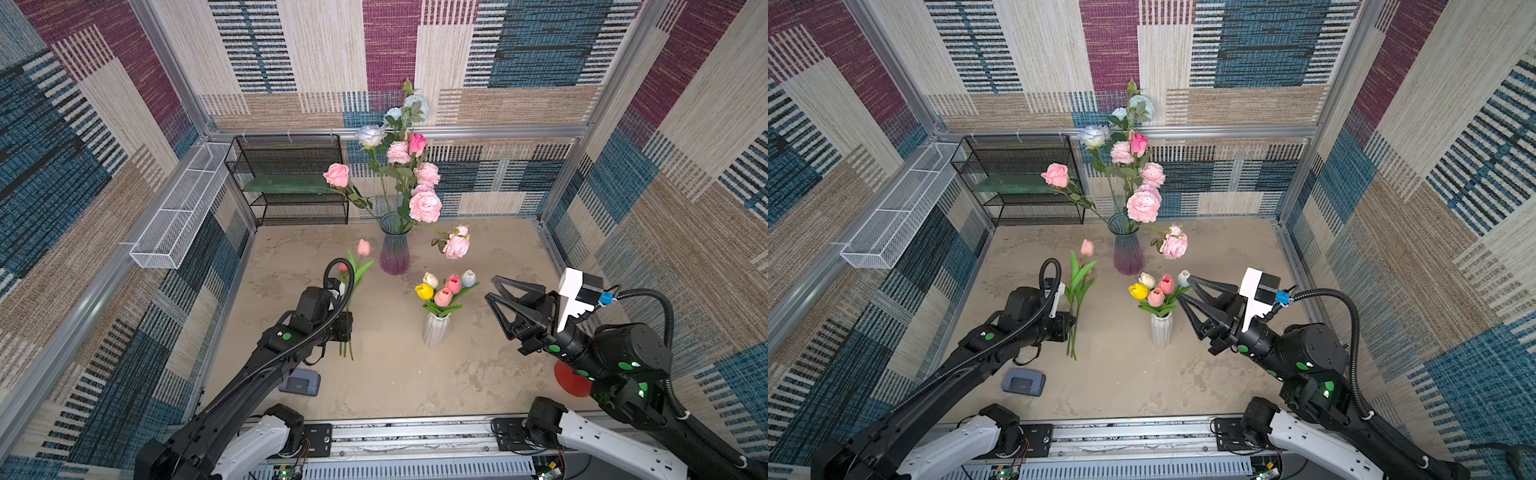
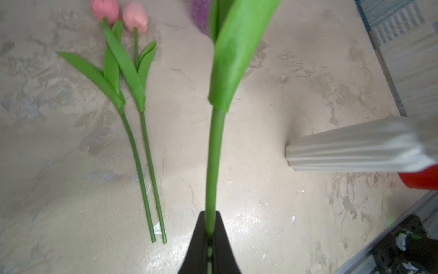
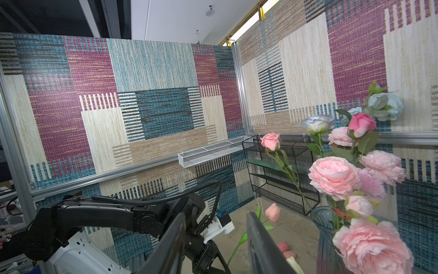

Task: Pick out pink flowers from the vase
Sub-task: Place the flower at the center of the board.

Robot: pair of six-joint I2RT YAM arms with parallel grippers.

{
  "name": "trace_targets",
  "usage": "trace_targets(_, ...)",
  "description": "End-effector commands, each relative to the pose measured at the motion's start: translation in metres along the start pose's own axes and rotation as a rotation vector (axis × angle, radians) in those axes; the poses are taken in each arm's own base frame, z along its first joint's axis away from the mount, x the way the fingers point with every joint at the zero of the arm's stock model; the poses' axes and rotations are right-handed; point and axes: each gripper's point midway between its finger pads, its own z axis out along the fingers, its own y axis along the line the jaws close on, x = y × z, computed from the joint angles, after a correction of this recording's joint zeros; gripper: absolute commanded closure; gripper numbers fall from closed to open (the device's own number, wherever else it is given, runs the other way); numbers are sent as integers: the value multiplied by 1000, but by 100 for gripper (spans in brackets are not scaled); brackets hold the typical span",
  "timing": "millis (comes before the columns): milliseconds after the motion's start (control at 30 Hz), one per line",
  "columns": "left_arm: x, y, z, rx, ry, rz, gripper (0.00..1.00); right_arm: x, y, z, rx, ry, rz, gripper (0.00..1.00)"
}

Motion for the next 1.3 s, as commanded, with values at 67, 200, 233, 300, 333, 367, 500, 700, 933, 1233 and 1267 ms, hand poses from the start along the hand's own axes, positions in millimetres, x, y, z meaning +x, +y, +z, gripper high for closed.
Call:
trace_targets(67, -12, 17, 30, 46, 64, -182, 100, 8, -1, -2, 3, 28, -28, 56)
trace_targets(200, -10, 37, 54, 16, 109, -242, 100, 16, -2, -3, -1, 34, -49, 55)
trace_targets(233, -9, 42, 60, 9, 125, -260, 100, 16, -2, -3, -1, 37, -55, 55)
trace_targets(300, -8, 49, 69, 4, 153, -284, 100, 18, -2, -4, 1, 46, -65, 55)
trace_targets(333, -8, 52, 73, -1, 167, -291, 100, 19, -2, -4, 1, 52, -73, 55)
trace_targets(367, -9, 54, 77, -5, 176, -291, 100, 20, -2, -5, 1, 54, -81, 55)
trace_targets(500, -7, 63, 87, -37, 209, -308, 100, 19, -7, -9, 29, 47, -88, 55)
trace_targets(700, 2, 80, 97, -60, 246, -377, 100, 21, -11, -13, 49, 42, -90, 55)
trace_targets(933, 8, 85, 103, -56, 273, -396, 92, 23, -12, -12, 56, 50, -94, 55)
trace_targets(1233, 4, 85, 103, -58, 272, -388, 80, 23, -13, -13, 61, 49, -92, 55)
trace_targets(1267, 3, 85, 101, -60, 268, -386, 79, 23, -13, -13, 58, 47, -93, 55)
